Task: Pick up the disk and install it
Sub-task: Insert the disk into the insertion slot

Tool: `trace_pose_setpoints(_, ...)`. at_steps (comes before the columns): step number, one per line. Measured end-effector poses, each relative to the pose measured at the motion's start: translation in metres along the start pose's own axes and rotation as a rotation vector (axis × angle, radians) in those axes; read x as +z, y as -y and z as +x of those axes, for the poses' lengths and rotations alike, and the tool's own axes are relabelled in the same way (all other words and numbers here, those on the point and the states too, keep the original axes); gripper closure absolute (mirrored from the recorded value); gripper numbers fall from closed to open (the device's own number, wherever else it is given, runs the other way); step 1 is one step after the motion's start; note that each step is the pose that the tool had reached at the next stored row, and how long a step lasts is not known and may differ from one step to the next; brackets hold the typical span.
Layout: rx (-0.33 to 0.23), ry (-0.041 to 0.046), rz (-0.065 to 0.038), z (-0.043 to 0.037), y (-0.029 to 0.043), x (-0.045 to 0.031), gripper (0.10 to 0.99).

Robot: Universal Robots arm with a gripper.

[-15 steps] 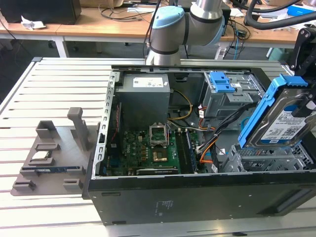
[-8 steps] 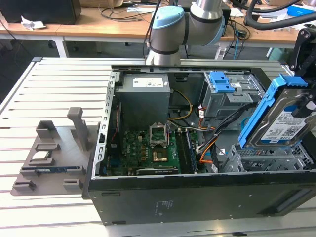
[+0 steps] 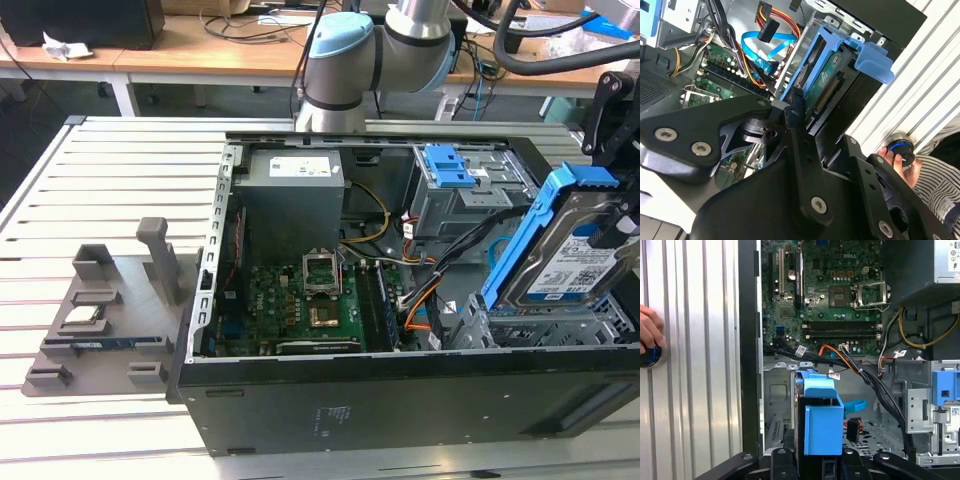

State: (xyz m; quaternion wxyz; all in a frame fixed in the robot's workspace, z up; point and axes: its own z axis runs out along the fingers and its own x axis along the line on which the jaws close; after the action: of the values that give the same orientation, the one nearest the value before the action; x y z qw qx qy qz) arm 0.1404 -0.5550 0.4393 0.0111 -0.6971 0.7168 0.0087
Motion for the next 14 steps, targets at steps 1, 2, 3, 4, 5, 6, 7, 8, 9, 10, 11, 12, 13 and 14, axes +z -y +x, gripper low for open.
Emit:
trace_pose_setpoints(1, 0.0, 0.0001, 0.0, -0.0001, 0.0, 0.0003, 0.733)
trace_pose_setpoints(2, 0.0, -0.0001, 0.0, -0.0011, 0.0, 0.0007, 0.733)
trace_pose_setpoints(3, 0.0, 0.0001, 0.0, -0.0021, 0.0, 0.0013, 0.733)
trace_pose_setpoints(4, -0.001, 0.0002, 0.0, -0.0032, -0.0001, 0.0033, 0.733)
trace_pose_setpoints(5, -0.001, 0.0, 0.0, -0.0032, -0.0001, 0.0054, 0.733)
trace_pose_setpoints(6, -0.001, 0.0002, 0.0, -0.003, -0.0001, 0.008, 0.733)
trace_pose_setpoints(7, -0.001, 0.0, 0.0, -0.003, -0.0001, 0.0104, 0.733)
trace_pose_setpoints(8, -0.001, 0.0001, 0.0, -0.0029, -0.0001, 0.013, 0.733)
trace_pose_setpoints(9, -0.001, 0.0, 0.0, -0.0029, -0.0001, 0.0145, 0.733)
trace_pose_setpoints(10, -0.001, 0.0001, 0.0, -0.0028, -0.0001, 0.016, 0.733)
trace_pose_setpoints(11, -0.001, 0.0, 0.0, -0.0028, -0.0001, 0.0167, 0.733)
trace_pose_setpoints(12, -0.001, 0.0, 0.0, -0.0028, -0.0001, 0.0174, 0.733)
trace_pose_setpoints(13, -0.001, 0.0, 0.0, -0.0028, -0.0001, 0.018, 0.733)
trace_pose_setpoints(14, -0.001, 0.0002, 0.0, -0.0027, -0.0001, 0.019, 0.733)
